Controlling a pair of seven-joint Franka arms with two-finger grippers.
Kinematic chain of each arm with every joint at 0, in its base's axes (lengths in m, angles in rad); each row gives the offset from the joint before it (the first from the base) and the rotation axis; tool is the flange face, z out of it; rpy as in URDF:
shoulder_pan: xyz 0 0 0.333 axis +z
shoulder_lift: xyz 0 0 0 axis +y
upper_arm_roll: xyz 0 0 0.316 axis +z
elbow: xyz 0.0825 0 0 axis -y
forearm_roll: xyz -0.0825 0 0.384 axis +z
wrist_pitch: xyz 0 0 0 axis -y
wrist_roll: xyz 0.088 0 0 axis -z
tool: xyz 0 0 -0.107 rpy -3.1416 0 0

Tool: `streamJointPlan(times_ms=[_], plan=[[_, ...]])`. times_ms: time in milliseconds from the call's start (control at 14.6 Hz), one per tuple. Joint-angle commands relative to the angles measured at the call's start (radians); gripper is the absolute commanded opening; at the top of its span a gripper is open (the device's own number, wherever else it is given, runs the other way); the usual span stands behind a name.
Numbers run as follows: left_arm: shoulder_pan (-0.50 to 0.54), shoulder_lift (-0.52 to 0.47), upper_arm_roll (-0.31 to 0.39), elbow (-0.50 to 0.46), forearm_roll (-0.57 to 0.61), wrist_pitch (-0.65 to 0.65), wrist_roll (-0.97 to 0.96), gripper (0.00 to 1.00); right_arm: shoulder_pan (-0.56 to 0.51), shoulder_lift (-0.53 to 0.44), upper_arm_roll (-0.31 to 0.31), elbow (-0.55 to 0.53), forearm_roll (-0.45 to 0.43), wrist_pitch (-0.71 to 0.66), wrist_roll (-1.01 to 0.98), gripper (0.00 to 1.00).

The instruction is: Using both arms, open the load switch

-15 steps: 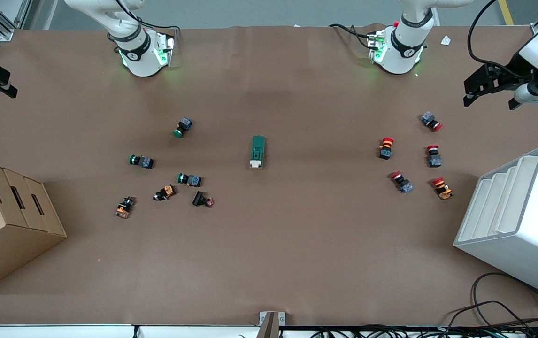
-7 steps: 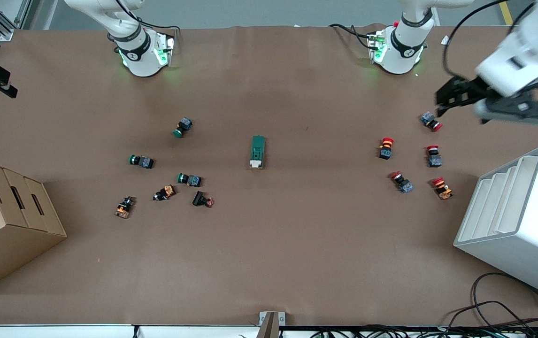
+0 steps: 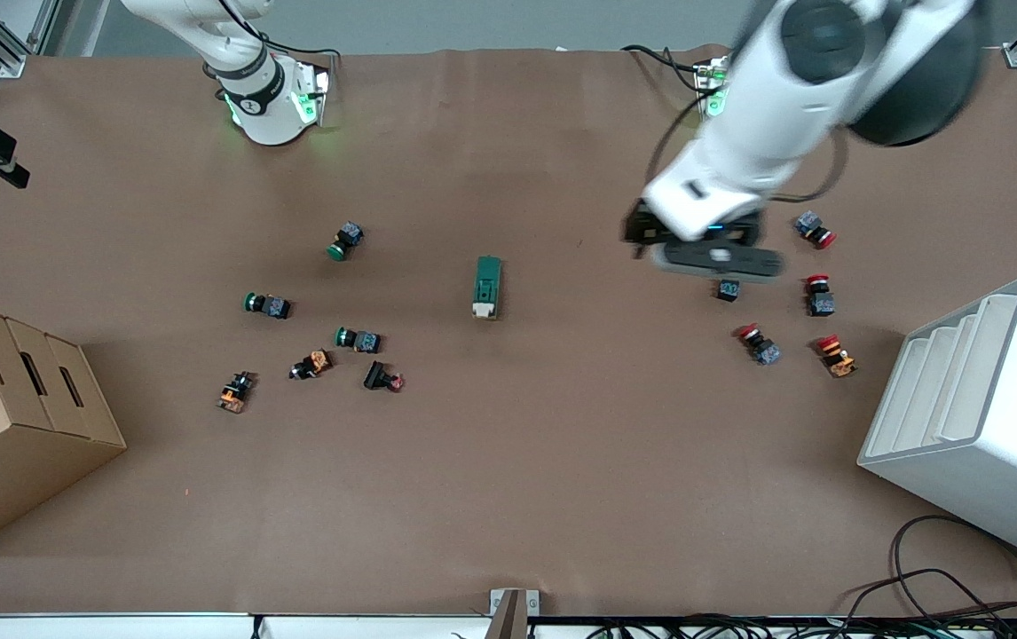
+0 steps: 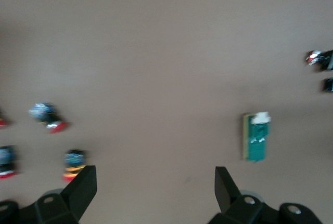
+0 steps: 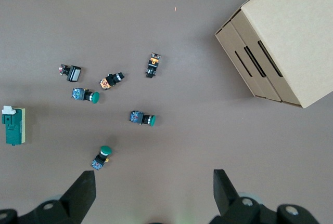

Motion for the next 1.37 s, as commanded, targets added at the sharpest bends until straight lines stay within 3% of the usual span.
streamJointPlan(times_ms=[0,205,547,821,1162,1299], plan=[[-0.136,0.067,0.003,-0.060,0.107,0.138,-0.255,1.00,0.015,-0.012,0.006,-0.014,-0.019,-0.001,0.002,1.00],[-0.280,0.174,0.003,-0.065,0.238,0.210,-0.535,1.00,0.034,-0.012,0.006,-0.020,-0.019,-0.027,0.010,1.00],[-0.474,0.329,0.003,-0.098,0.558,0.319,-1.102,1.00,0.055,-0.012,0.012,-0.020,-0.030,-0.052,0.062,1.00],[-0.575,0.458,0.003,-0.106,0.898,0.358,-1.455,1.00,0.058,-0.012,0.012,-0.022,-0.041,-0.055,0.073,1.00],[-0.638,0.520,0.003,-0.206,1.343,0.358,-1.762,0.99,0.060,-0.005,0.011,-0.013,-0.048,-0.058,0.100,1.00],[-0.640,0.520,0.003,-0.241,1.427,0.355,-1.777,0.98,0.049,0.014,0.009,-0.011,-0.050,-0.058,0.099,1.00]])
